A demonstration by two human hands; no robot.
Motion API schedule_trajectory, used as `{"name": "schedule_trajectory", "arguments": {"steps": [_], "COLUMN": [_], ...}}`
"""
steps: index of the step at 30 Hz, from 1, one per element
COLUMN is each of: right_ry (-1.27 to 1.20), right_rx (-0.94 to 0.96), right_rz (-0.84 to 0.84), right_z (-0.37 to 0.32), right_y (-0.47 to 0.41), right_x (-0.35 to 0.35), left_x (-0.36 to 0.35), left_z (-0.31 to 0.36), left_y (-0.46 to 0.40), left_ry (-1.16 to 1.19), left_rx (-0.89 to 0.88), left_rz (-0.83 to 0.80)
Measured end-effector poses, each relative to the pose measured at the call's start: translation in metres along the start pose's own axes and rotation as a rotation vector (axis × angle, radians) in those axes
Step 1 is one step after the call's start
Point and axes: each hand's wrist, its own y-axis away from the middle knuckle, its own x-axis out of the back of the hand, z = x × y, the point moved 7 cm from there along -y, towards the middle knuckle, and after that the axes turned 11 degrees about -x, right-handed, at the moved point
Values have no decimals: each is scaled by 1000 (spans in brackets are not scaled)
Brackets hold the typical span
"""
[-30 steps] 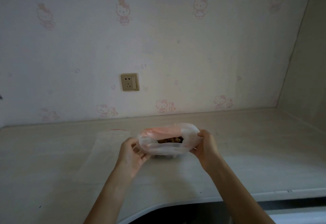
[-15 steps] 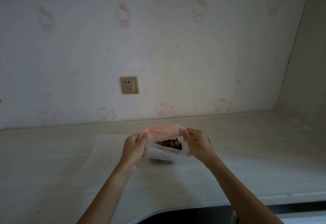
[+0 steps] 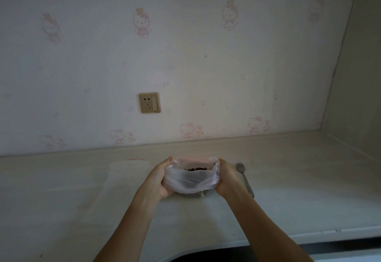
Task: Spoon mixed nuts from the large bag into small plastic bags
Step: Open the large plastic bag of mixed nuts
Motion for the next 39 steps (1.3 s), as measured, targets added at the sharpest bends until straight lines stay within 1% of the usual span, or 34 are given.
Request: {"name": "schedule_trajectory", "arguments": {"steps": [2, 3, 4, 6, 7, 8, 10, 11, 12, 14, 17, 19, 21, 22, 25, 28, 30, 31, 33, 35, 37, 39], "right_ry": [73, 148, 219, 366, 465, 572, 759, 826, 871, 913, 894, 842, 775, 708, 409, 51, -184, -261, -363, -426, -431, -394], "right_rx": [4, 22, 40, 83, 126, 188, 292, 301, 294, 285, 247, 182, 121, 94, 40, -28, -76, -97, -131, -130, -112, -89], "right_rz": [91, 125, 128, 88, 103, 142, 224, 241, 241, 216, 172, 128, 90, 73, 0, -169, -251, -269, -279, -302, -271, -215], "right_z": [-4, -10, -15, -24, -28, -33, -42, -42, -41, -37, -31, -27, -23, -20, -11, 1, 9, 12, 18, 20, 22, 23], "right_y": [2, 5, 9, 20, 26, 32, 45, 49, 53, 59, 61, 61, 63, 63, 58, 50, 42, 39, 35, 33, 30, 29], "right_x": [9, 14, 19, 26, 30, 35, 39, 39, 36, 27, 18, 17, 17, 19, 25, 24, 24, 24, 23, 20, 18, 17], "left_x": [4, 10, 17, 29, 33, 36, 42, 42, 42, 40, 35, 34, 34, 33, 27, 21, 17, 14, 11, 9, 10, 10], "left_z": [3, 7, 11, 26, 35, 41, 47, 48, 46, 39, 30, 22, 17, 14, 3, -7, -12, -14, -19, -24, -25, -21], "left_y": [7, 10, 13, 23, 29, 35, 40, 38, 35, 30, 28, 28, 28, 29, 29, 30, 33, 34, 34, 32, 30, 29], "left_ry": [-62, -112, -211, -520, -672, -820, -1103, -1209, -1251, -1207, -1085, -970, -798, -676, -258, 185, 411, 484, 558, 574, 528, 400], "left_rx": [-37, -84, -152, -347, -440, -487, -481, -451, -411, -343, -331, -320, -318, -304, -213, -113, -53, -32, -20, -24, -52, -93], "left_rz": [-18, 0, 34, 103, 130, 161, 224, 224, 206, 166, 123, 111, 102, 92, 38, -11, -43, -55, -48, -7, 25, 14]}}
